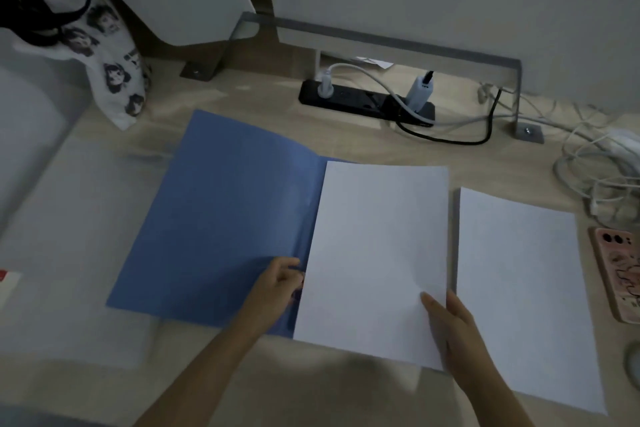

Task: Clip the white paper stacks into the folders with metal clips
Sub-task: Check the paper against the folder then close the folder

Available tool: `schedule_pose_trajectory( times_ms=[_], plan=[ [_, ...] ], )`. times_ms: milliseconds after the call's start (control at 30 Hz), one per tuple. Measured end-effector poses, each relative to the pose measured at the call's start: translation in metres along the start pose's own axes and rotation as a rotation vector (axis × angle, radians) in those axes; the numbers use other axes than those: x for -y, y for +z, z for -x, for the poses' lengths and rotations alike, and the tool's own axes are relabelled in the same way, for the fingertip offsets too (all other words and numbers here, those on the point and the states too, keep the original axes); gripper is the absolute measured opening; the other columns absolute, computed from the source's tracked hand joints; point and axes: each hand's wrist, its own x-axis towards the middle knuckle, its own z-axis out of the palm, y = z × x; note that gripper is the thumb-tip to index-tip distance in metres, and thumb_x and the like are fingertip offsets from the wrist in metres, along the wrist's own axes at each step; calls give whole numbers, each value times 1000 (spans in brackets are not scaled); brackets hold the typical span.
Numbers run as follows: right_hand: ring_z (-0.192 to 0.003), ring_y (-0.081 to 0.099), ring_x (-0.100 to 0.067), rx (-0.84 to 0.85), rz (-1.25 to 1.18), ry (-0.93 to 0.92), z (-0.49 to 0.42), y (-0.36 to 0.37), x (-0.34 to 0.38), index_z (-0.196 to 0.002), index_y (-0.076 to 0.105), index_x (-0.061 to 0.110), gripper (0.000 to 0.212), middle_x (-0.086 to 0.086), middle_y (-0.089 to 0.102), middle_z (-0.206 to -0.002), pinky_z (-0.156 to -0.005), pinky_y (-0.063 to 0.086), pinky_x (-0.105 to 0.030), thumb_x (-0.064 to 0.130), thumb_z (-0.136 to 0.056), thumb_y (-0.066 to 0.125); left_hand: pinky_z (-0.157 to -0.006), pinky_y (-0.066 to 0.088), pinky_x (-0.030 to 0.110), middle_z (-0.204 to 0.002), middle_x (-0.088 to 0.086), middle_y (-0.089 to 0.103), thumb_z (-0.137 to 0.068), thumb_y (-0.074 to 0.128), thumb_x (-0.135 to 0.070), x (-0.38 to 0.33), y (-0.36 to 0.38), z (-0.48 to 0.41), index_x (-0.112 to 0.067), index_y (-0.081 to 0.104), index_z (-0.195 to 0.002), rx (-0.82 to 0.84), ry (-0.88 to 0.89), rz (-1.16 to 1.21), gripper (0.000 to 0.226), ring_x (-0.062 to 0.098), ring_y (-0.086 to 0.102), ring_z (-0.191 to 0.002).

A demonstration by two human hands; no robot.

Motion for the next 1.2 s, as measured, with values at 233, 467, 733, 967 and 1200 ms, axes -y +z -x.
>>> schedule_pose_trajectory(
  times_ms=[233, 467, 733, 967, 1200],
  plan=[
    [-97, 67, -23, 12, 30, -61, -10, 11, -10, -112, 61, 24, 25, 2, 69, -108, -82, 53, -37, 14, -90, 54, -66, 50, 19, -74, -1, 72, -95, 46, -14, 38, -38, 29, -12, 67, -79, 111, -119, -2, 26, 3, 67, -63],
    [-104, 62, -28, 11, 73, -79, -16, 14, -15, -107, 62, 28, 22, -6, 66, -116, -94, 49, -48, 16, -91, 53, -55, 46, 20, -63, 0, 68, -91, 56, -26, 68, -63, 46, -12, 65, -67, 86, -194, 30, 29, 8, 62, -54],
    [-105, 60, -29, -4, 127, -87, -19, 14, -17, -106, 60, 27, 19, -6, 64, -116, -97, 46, -50, 17, -91, 53, -80, 55, 25, -72, -7, 74, -82, 67, -18, 70, -43, 52, -14, 69, -78, -154, -38, 239, 6, 15, 68, -87],
    [-107, 59, -29, -2, 140, -95, -19, 15, -19, -114, 57, 24, 22, -6, 63, -117, -98, 46, -51, 19, -93, 51, -90, 42, 21, -88, -10, 67, -85, 63, -11, 66, -29, 50, -12, 65, -98, -162, 103, 79, 13, 10, 62, -92],
    [-106, 58, -28, 16, 155, -96, -19, 16, -17, -116, 53, 21, 23, -7, 61, -118, -97, 46, -48, 21, -93, 49, -83, 33, 22, -82, -8, 57, -89, 55, -2, 73, -22, 44, -19, 55, -88, -101, 23, -4, 17, 5, 51, -80]
  ],
)
